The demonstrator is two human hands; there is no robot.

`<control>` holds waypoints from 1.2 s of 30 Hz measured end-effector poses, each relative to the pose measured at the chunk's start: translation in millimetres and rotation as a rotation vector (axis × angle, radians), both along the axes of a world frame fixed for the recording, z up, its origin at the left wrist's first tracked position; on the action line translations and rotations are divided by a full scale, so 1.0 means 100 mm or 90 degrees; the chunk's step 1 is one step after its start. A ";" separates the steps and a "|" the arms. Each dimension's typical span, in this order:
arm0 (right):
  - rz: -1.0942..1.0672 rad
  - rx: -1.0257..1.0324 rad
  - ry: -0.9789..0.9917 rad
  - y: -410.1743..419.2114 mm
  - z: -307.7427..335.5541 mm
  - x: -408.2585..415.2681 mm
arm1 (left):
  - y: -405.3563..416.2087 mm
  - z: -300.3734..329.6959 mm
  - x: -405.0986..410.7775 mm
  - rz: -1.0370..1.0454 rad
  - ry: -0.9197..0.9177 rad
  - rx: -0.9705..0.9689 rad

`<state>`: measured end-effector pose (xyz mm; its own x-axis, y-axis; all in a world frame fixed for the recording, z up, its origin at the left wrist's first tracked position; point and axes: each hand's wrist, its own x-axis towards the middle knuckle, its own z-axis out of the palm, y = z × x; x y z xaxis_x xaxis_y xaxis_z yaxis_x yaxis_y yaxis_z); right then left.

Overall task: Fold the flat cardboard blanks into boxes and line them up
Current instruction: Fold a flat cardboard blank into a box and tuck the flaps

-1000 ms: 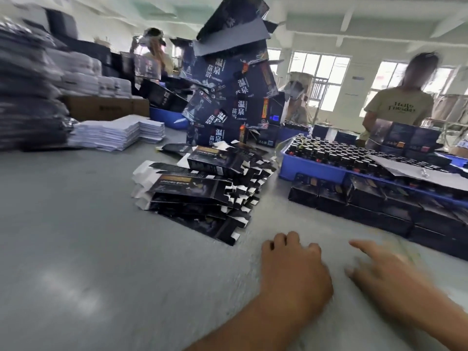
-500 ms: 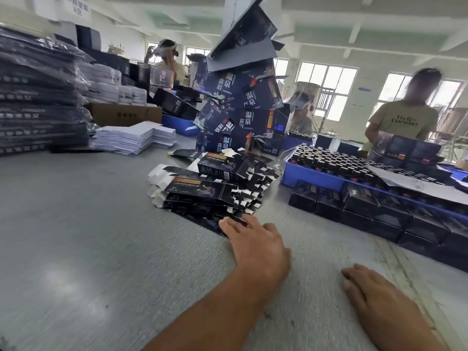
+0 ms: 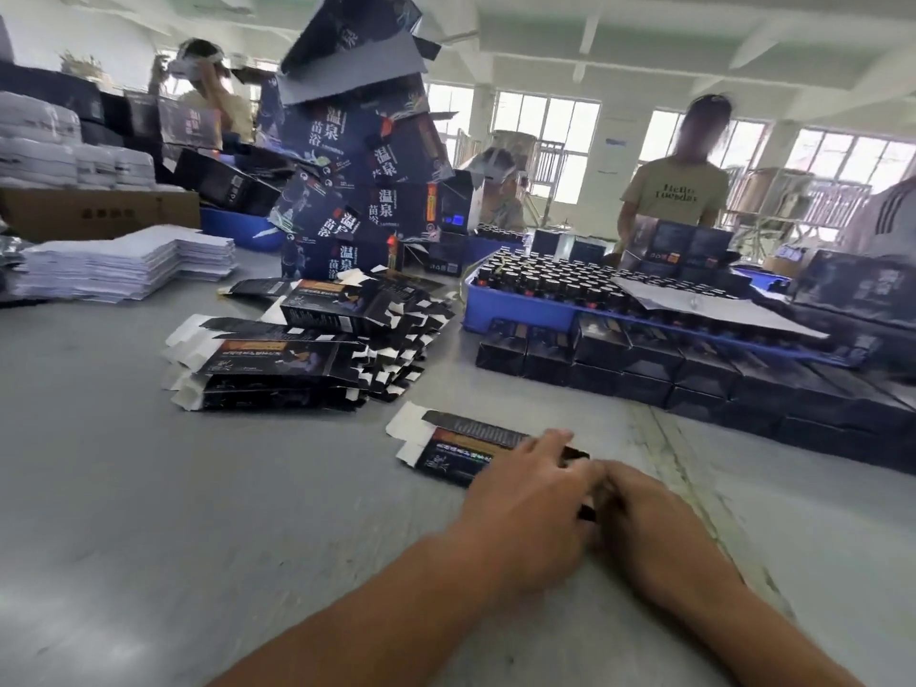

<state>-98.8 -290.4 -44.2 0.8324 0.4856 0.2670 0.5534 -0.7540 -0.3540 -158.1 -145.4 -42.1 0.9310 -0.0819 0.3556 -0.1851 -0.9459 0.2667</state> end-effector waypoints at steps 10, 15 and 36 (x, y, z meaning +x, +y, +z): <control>-0.019 0.061 0.026 -0.05 -0.03 0.05 | 0.49 -0.08 0.16 0.163 0.239 0.074; -0.015 0.118 0.063 -0.10 -0.05 0.08 | 0.46 -0.04 0.13 0.163 0.201 0.125; 0.037 0.228 0.178 -0.21 -0.01 0.13 | 0.43 0.04 0.12 0.153 0.189 0.084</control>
